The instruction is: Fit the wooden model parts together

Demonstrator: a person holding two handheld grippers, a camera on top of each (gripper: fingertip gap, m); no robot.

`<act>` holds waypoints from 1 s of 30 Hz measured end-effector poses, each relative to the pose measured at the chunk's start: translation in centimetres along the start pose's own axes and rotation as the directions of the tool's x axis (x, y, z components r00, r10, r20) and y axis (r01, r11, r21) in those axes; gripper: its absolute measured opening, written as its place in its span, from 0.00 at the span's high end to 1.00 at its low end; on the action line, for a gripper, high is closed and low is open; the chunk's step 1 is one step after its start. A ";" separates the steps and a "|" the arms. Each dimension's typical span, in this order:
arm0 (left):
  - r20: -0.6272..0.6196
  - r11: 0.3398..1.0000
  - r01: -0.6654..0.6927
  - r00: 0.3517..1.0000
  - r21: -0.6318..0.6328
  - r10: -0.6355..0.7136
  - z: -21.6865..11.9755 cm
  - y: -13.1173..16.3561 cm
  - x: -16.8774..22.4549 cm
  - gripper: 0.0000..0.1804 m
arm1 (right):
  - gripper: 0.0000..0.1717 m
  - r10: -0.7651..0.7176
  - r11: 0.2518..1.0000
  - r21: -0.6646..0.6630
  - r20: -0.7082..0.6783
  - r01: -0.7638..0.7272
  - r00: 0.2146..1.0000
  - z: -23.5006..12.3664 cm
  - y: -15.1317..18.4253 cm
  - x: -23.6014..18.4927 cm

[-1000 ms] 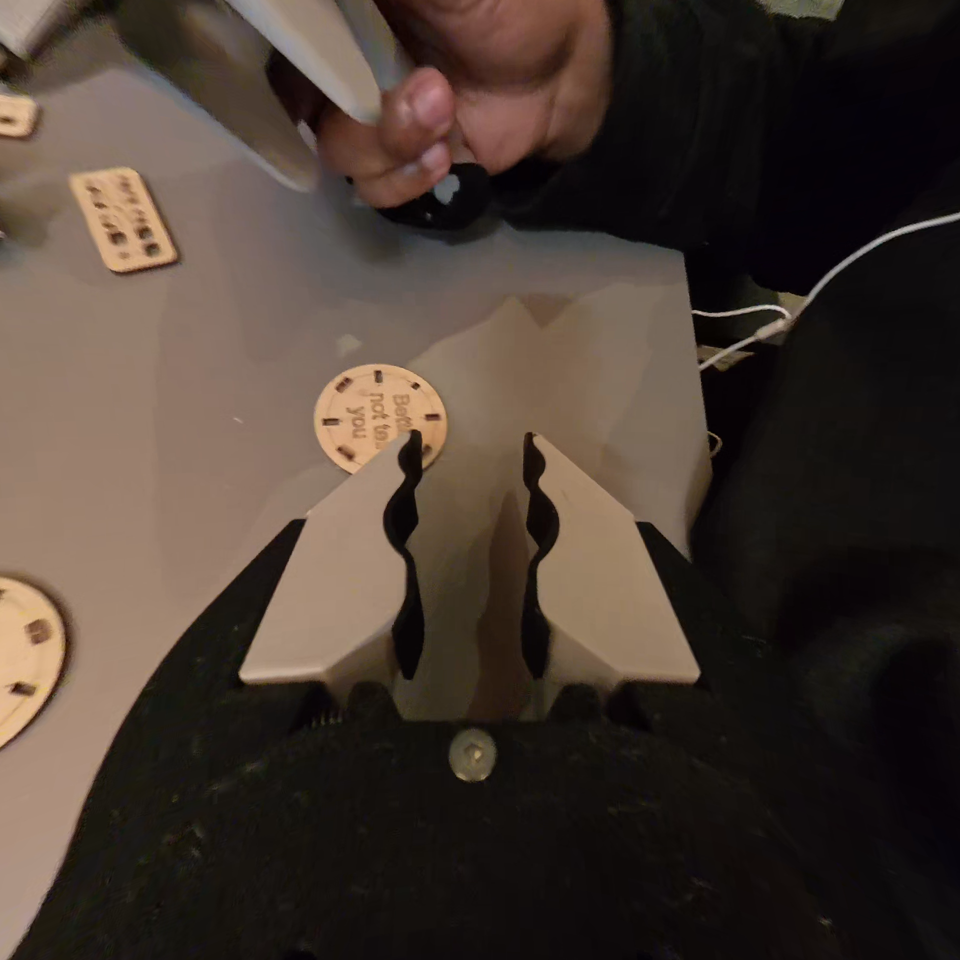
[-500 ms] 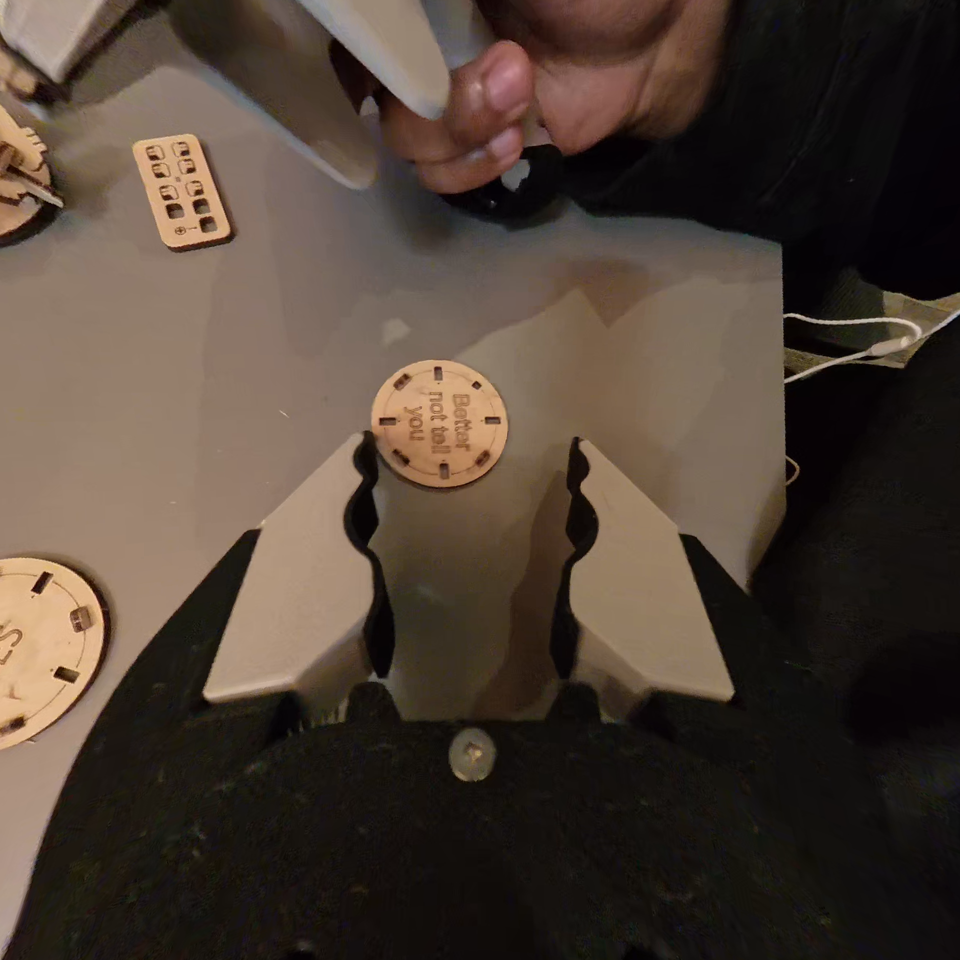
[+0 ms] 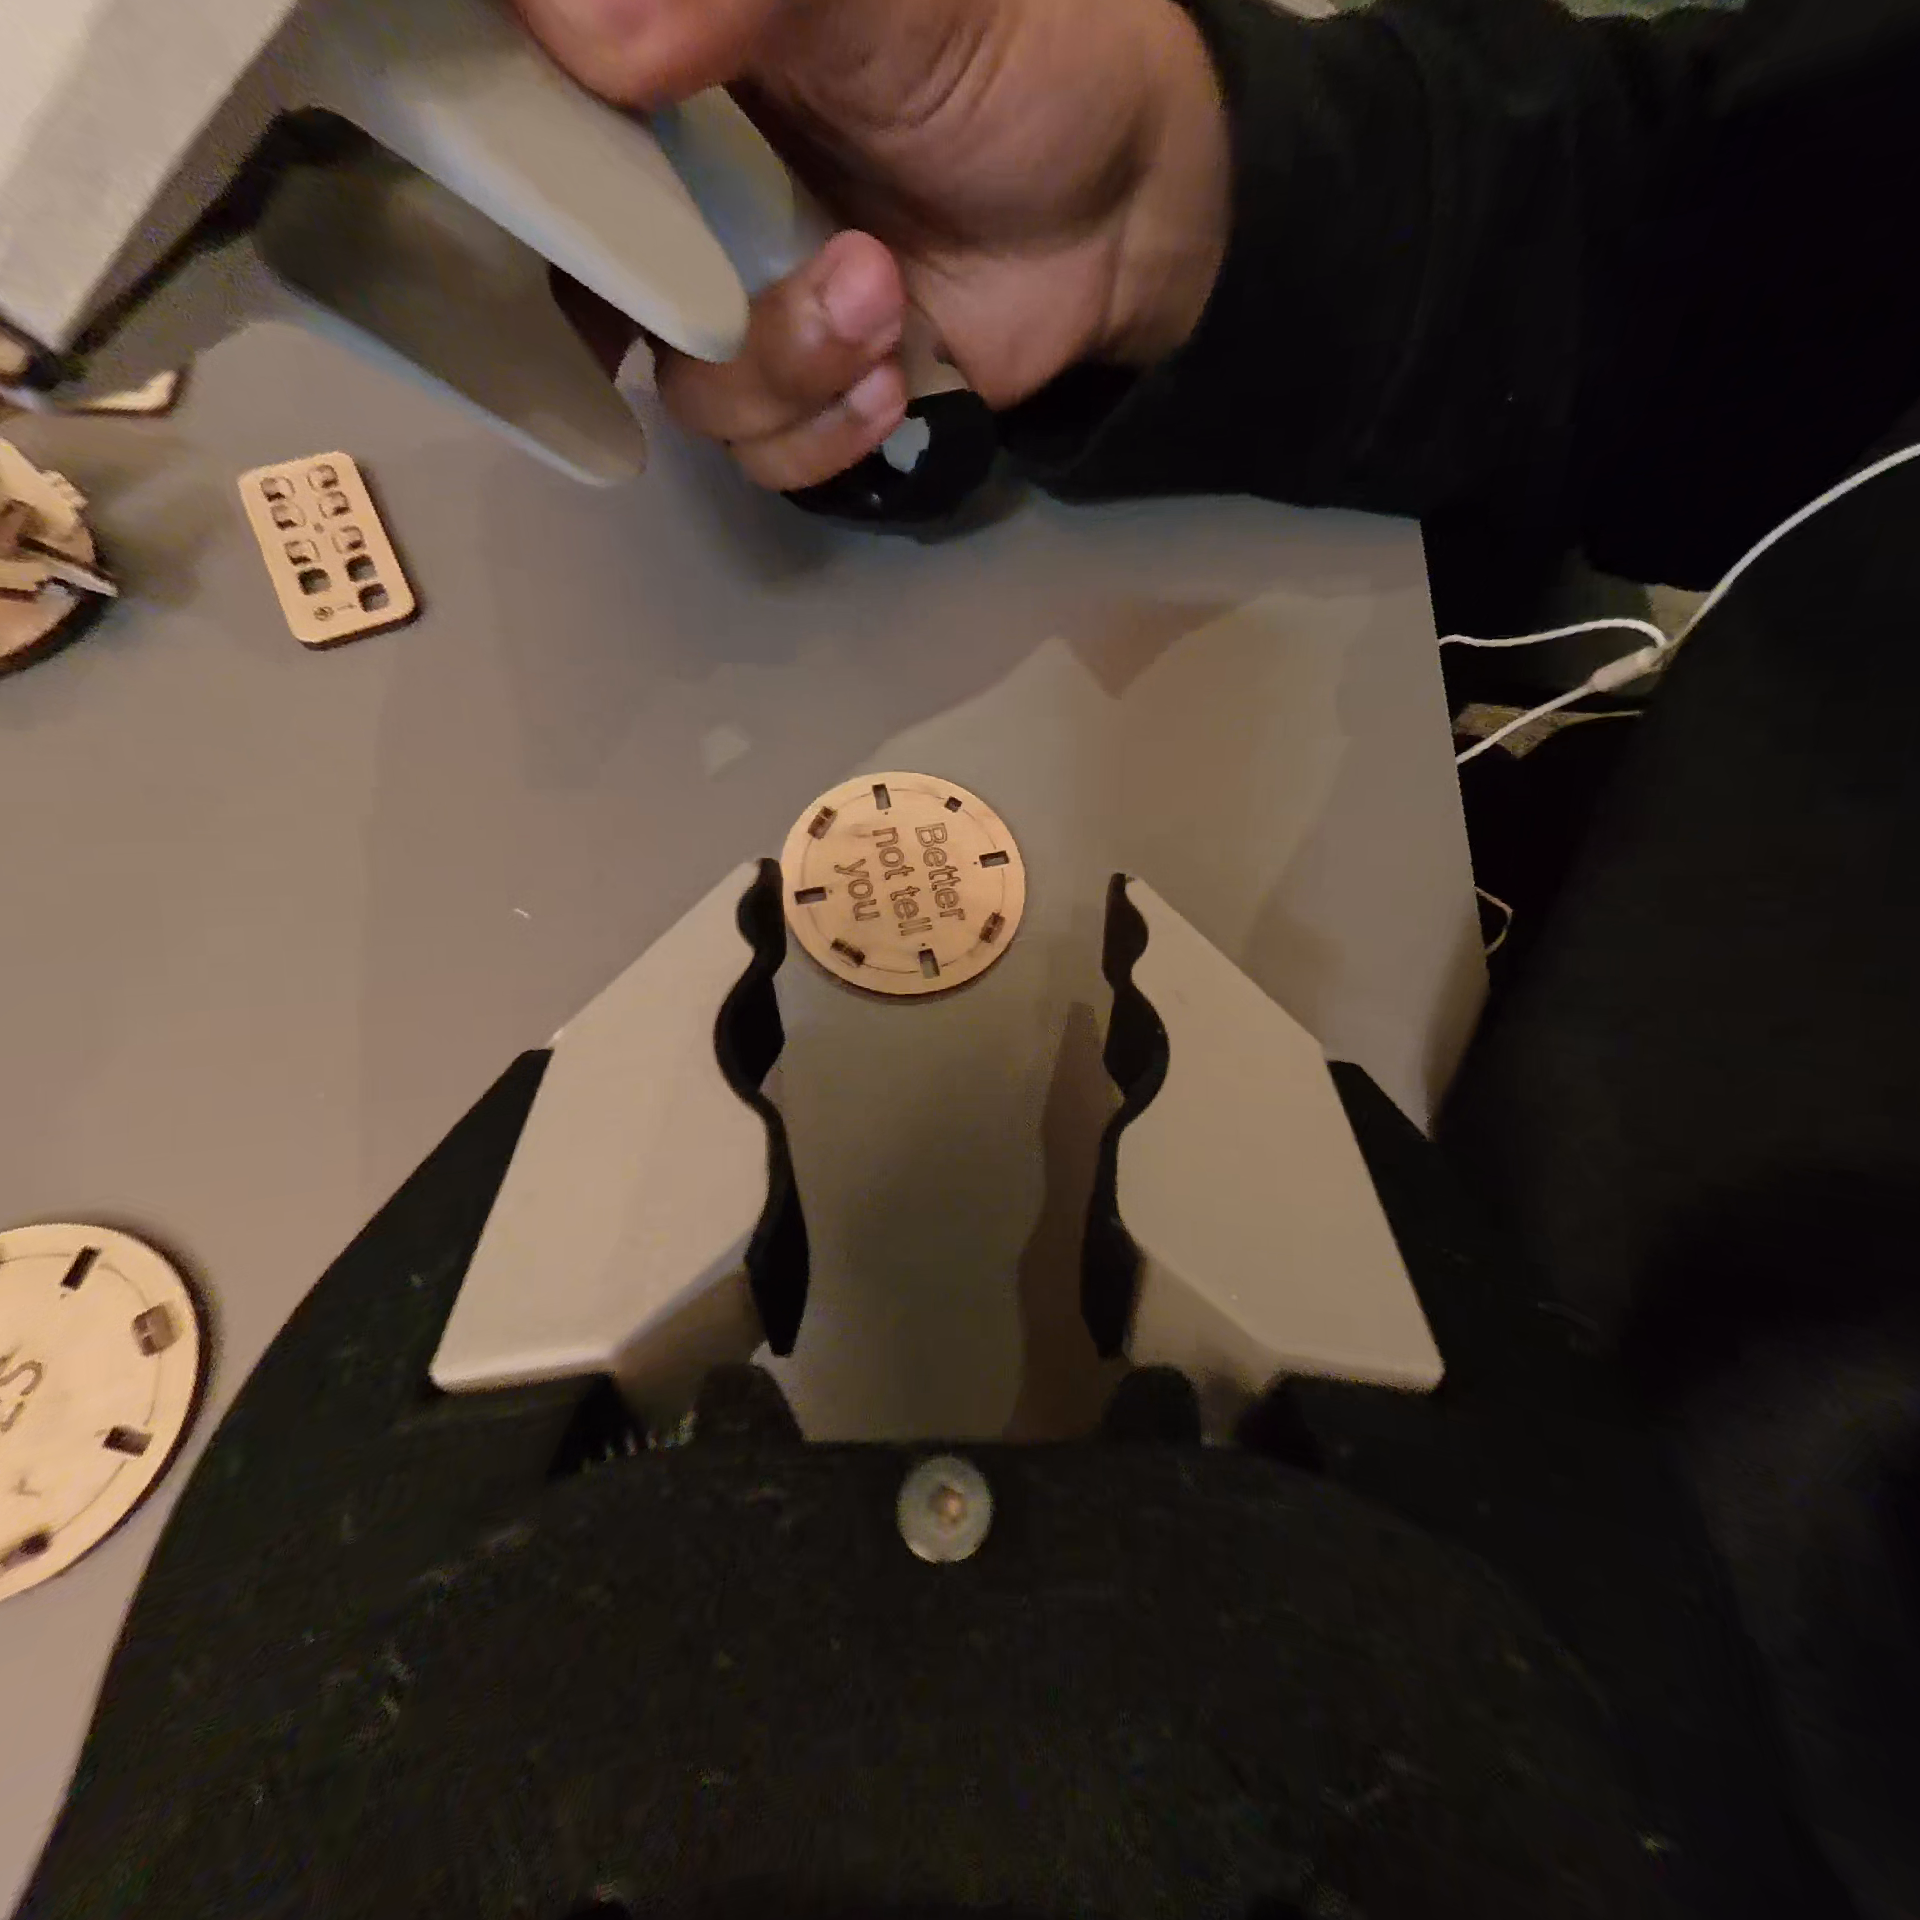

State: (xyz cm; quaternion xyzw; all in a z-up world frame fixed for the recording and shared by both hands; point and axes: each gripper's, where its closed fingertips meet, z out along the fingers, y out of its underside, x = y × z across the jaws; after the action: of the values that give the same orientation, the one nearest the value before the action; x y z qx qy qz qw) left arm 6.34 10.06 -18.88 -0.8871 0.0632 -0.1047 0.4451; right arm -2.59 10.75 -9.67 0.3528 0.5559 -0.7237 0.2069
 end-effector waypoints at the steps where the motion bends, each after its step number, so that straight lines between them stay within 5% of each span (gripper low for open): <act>1: -0.022 1.000 0.000 1.000 -0.007 0.000 0.2 0.0 0.2 0.67 | 1.00 0.003 1.000 -0.001 -0.001 -0.003 1.000 0.0 0.1 0.1; 10: 0.090 0.988 -0.032 0.995 -0.148 0.046 2.6 0.8 -1.1 0.54 | 1.00 0.012 1.000 0.004 -0.016 -0.012 1.000 -0.2 0.0 0.7; 14: 0.103 0.989 -0.071 0.991 -0.133 0.085 2.4 0.6 -0.9 0.74 | 1.00 0.011 1.000 0.006 -0.015 -0.011 1.000 -0.2 0.0 0.6; 22: 0.144 0.993 0.022 0.990 -0.112 -0.006 1.2 1.0 -2.6 0.76 | 1.00 0.011 1.000 0.016 -0.009 -0.011 1.000 -0.3 -0.2 0.5; 27: 0.368 0.989 0.101 0.928 -0.108 -0.054 -0.4 1.9 -6.1 0.86 | 1.00 -0.001 1.000 0.012 -0.008 0.001 1.000 -0.2 -0.2 0.2; 30: 0.374 0.989 0.112 0.925 -0.098 -0.068 -0.7 2.0 -6.1 0.85 | 1.00 -0.001 1.000 0.008 -0.012 0.001 1.000 -0.2 -0.2 0.3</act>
State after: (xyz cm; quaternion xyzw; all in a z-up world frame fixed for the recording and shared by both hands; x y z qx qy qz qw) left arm 0.18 9.64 -20.88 -0.9176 -0.0565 0.0475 0.3907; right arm -2.83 11.02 -9.80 0.3577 0.5545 -0.7238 0.2016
